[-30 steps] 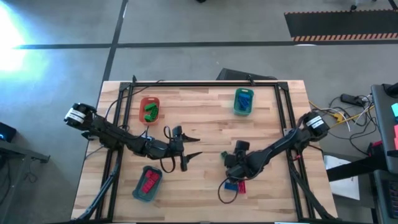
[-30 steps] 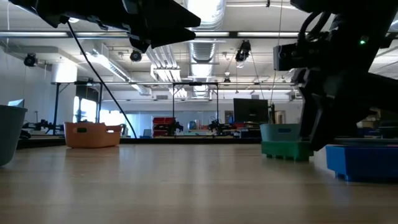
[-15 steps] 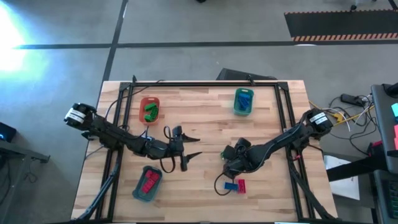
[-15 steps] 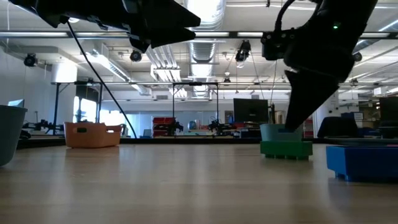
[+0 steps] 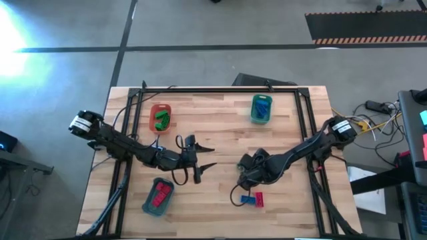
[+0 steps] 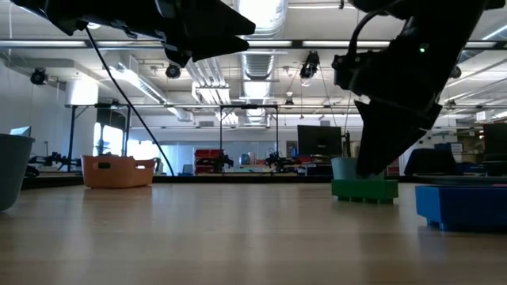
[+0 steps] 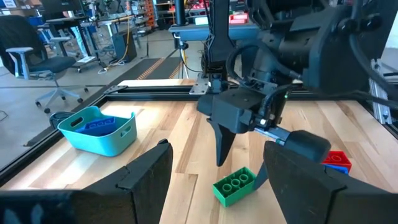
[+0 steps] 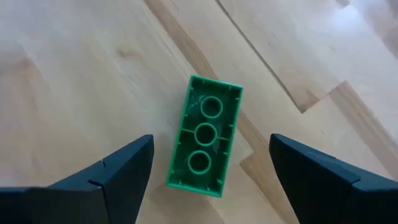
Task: Sort & place blocks by color
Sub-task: Put the green game piece into the orange bin
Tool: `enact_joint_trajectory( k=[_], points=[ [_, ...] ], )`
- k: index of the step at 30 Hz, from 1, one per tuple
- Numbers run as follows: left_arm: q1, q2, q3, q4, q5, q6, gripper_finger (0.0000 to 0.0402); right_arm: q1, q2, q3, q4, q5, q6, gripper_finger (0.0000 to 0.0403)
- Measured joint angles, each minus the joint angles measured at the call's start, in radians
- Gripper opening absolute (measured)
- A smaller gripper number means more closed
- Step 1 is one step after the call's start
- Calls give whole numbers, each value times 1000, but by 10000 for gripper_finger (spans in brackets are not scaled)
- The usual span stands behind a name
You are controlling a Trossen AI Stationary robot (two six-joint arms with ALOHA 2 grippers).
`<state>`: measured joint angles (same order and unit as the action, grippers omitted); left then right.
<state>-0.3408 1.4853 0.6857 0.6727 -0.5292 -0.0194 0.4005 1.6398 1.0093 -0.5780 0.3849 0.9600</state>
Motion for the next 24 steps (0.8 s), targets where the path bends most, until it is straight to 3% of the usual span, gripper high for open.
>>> enact_joint_trajectory(
  k=[13, 23, 24],
  points=[
    [1, 0, 0, 0, 0, 1, 235, 0, 0, -97, 105, 16, -4, 266],
    [0, 0, 0, 0, 0, 0, 235, 1, 0, -102, 127, 46, -52, 115],
    [0, 0, 0, 1, 0, 0, 235, 1, -1, -102, 132, 46, -62, 115]
  ],
)
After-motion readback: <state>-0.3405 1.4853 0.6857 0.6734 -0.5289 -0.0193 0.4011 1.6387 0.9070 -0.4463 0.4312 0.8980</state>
